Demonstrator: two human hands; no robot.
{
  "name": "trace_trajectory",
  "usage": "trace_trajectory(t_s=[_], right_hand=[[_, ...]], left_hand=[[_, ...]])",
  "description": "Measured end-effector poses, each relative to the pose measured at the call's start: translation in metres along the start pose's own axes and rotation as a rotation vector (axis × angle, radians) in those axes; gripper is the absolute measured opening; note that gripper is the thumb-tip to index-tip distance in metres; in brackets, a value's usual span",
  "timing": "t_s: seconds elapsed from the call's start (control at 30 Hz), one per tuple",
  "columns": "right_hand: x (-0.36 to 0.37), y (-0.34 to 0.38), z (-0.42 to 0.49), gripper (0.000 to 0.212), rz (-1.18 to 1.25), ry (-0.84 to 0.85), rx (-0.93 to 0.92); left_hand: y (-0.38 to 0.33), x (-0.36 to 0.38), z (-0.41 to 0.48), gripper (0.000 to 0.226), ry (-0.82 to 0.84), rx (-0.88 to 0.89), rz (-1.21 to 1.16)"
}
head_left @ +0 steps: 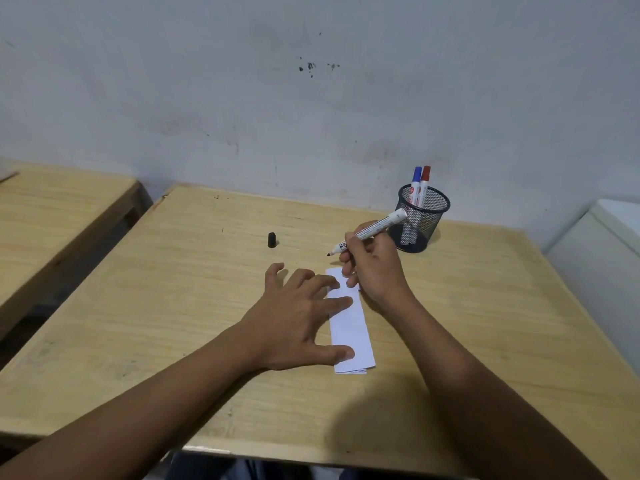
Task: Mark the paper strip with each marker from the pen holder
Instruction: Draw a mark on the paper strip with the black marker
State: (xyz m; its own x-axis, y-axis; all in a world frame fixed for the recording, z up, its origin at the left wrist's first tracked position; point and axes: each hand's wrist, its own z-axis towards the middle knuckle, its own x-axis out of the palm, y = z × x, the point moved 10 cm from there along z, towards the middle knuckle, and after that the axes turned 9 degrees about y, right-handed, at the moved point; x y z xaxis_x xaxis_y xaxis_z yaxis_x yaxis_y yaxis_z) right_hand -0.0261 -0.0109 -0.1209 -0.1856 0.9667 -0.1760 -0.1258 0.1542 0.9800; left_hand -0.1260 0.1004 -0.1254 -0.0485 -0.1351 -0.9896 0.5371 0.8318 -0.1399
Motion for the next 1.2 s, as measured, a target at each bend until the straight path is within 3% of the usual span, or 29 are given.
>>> trace_trajectory(t_s=[0.13,0.43,0.63,0.77,0.97,1.2], right_hand=[[0.002,0.001,0.001,0.018,-0.088,-0.002,-0.007],[0.004,-0.003,0.002,0.015,-0.046,0.004,-0.008],[0.005,0.003,-0.002,0.017,-0.141,0.044,-0.044],[0.004,0.003,0.000,0.015,-0.263,0.007,-0.069],[0.009,0.002,0.000,0.019,-0.352,0.050,-0.070],[0.007,-0.006,0.003,0.025,-0.322,0.048,-0.048]], left_hand=[[-0.003,0.004,0.001,0.072,0.040,0.010,0.007],[-0.003,0.009,-0.002,0.068,0.083,0.003,-0.015],[-0.002,0.019,-0.009,0.090,0.163,-0.076,-0.083],[-0.002,0.023,-0.009,0.089,0.192,-0.082,-0.080],[0.001,0.020,-0.008,0.067,0.117,-0.088,-0.067],[0.007,0.016,-0.012,0.084,0.101,-0.200,-0.104]])
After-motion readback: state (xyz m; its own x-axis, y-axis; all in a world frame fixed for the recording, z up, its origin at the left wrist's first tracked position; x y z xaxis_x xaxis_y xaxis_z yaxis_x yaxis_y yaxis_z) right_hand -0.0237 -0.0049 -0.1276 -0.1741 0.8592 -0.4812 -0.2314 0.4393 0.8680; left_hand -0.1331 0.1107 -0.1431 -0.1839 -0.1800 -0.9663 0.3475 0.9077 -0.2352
